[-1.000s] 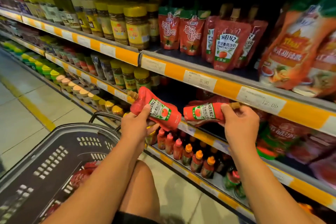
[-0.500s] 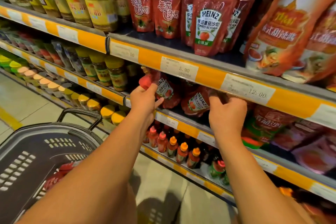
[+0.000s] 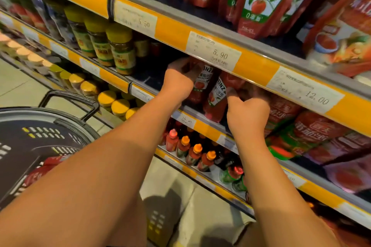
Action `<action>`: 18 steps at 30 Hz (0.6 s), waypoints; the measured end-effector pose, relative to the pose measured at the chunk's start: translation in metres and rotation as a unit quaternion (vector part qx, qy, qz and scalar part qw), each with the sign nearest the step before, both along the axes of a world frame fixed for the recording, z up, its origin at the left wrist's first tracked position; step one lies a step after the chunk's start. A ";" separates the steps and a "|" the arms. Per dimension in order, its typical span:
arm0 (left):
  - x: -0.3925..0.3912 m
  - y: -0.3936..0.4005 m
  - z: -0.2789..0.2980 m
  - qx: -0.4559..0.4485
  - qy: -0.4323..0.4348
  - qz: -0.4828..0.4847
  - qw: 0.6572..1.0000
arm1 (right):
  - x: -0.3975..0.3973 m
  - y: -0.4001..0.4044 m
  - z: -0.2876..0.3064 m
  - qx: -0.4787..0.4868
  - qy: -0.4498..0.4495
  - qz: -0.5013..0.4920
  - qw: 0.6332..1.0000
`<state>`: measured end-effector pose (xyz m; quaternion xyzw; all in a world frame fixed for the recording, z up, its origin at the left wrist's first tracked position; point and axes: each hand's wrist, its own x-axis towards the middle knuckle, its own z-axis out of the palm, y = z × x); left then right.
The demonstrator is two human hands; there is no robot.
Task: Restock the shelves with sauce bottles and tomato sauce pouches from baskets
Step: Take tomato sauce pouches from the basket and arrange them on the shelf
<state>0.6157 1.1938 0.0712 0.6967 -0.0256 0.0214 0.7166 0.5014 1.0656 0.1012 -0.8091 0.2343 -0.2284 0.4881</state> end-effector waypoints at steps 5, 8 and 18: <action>0.010 -0.003 -0.001 -0.019 0.002 0.007 1.000 | 0.003 -0.005 -0.007 0.040 -0.045 -0.015 0.998; 0.013 -0.004 -0.004 -0.033 -0.005 0.016 0.999 | 0.002 -0.007 -0.010 0.042 -0.044 -0.024 0.998; 0.010 0.004 -0.004 0.024 -0.010 -0.070 0.997 | -0.001 -0.004 -0.014 -0.021 -0.063 0.000 0.998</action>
